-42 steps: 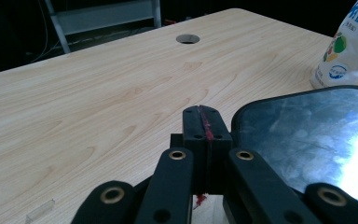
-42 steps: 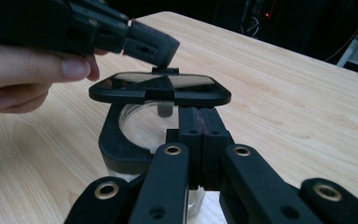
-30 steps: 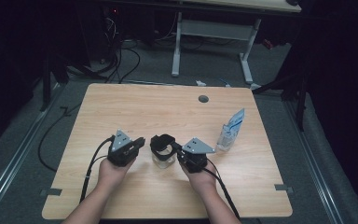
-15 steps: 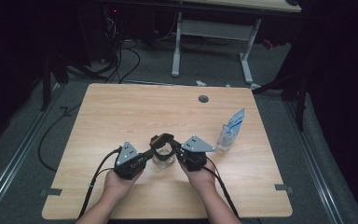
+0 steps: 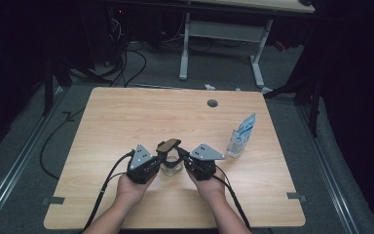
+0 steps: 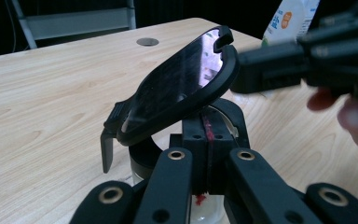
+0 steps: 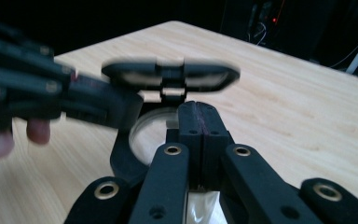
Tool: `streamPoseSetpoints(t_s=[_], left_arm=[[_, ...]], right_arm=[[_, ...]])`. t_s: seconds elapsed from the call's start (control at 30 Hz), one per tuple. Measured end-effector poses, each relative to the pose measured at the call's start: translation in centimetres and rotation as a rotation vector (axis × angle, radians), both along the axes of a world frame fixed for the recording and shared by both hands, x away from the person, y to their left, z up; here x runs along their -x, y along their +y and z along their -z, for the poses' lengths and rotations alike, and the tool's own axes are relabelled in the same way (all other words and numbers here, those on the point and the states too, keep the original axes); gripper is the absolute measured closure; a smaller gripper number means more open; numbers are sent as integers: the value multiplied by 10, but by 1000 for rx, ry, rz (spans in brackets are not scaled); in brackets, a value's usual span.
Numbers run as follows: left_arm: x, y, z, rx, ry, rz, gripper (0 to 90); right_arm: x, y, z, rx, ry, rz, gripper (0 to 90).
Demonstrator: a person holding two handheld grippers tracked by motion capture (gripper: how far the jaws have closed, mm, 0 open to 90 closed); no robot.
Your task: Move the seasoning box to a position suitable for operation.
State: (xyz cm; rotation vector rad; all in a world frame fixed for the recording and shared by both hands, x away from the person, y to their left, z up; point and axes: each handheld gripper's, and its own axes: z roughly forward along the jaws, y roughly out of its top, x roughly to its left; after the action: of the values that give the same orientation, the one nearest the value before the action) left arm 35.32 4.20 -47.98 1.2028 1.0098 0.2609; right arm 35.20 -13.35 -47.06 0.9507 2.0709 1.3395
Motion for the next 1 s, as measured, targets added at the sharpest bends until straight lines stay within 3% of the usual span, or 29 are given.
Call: streamPoseSetpoints(t_s=[0.27, 0.77, 1.0], left_arm=[[-2, 0, -4, 23, -8, -18, 900], [-16, 11, -12, 63, -18, -76, 900], [-23, 15, -15, 63, -21, -101, 900]], right_arm=[[4, 3, 13, 15, 29, -11, 897], [5, 3, 15, 11, 18, -16, 898], [5, 2, 15, 9, 20, -18, 899]])
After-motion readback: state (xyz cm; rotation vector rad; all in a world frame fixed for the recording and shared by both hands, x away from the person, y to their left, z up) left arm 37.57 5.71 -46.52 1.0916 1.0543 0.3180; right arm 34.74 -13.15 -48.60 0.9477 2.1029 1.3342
